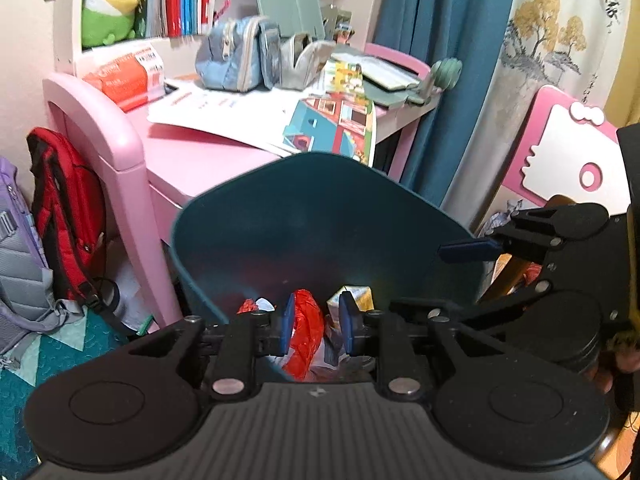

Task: Collect trash
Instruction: 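Open both grippers to drop tube and carton into the wastebasket, then move both tools back down to the trash under the bed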

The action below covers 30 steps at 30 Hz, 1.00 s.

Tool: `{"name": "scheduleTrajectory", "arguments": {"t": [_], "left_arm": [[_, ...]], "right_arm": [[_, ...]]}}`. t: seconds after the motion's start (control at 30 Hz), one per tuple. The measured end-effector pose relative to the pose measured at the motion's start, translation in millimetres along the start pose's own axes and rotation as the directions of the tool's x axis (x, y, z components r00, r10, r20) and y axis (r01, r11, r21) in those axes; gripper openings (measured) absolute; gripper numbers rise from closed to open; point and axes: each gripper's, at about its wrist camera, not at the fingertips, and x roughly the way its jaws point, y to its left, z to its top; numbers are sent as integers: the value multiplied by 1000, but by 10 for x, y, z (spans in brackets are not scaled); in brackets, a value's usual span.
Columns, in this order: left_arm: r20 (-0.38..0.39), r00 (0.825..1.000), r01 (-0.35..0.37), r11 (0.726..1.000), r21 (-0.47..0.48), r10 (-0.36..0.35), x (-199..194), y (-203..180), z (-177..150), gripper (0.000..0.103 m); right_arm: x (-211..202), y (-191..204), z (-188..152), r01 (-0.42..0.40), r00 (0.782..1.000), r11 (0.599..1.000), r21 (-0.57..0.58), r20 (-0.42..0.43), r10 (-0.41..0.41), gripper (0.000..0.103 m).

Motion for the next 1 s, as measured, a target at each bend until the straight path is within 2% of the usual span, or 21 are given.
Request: {"name": "scheduleTrajectory", "arguments": {"t": [0.07,0.2,0.37,0.47,0.6,0.73,1.0], "left_arm": [[22,1000,-7,1000,-2,7,-150,22,-36,33],[77,997,-30,1000,3,30,-490,74,-146,61],[120,991,-51,998,-22,53,-955,262,-329,63],[148,985,-92,996,-19,93,-1218,375,-478,72],[173,976,-128,991,-47,134,-1572,581,-715,73],[187,966,-164,983,-79,176,-1872,796,-972,80],[173,948,-242,959,-148,266,-2340,1267,-1592,82]], "right_arm": [[-132,75,18,-3,1000,1000,-8,22,3,60],[-378,271,45,-30,997,999,-20,66,31,61],[-616,630,28,-90,989,994,-54,114,96,61],[-703,899,2,-140,980,987,-81,131,150,61],[-770,1279,-49,-201,965,972,-121,147,218,62],[-796,1673,-112,-276,939,949,-154,166,300,62],[-739,2446,-211,-396,875,894,-209,209,436,63]]}}
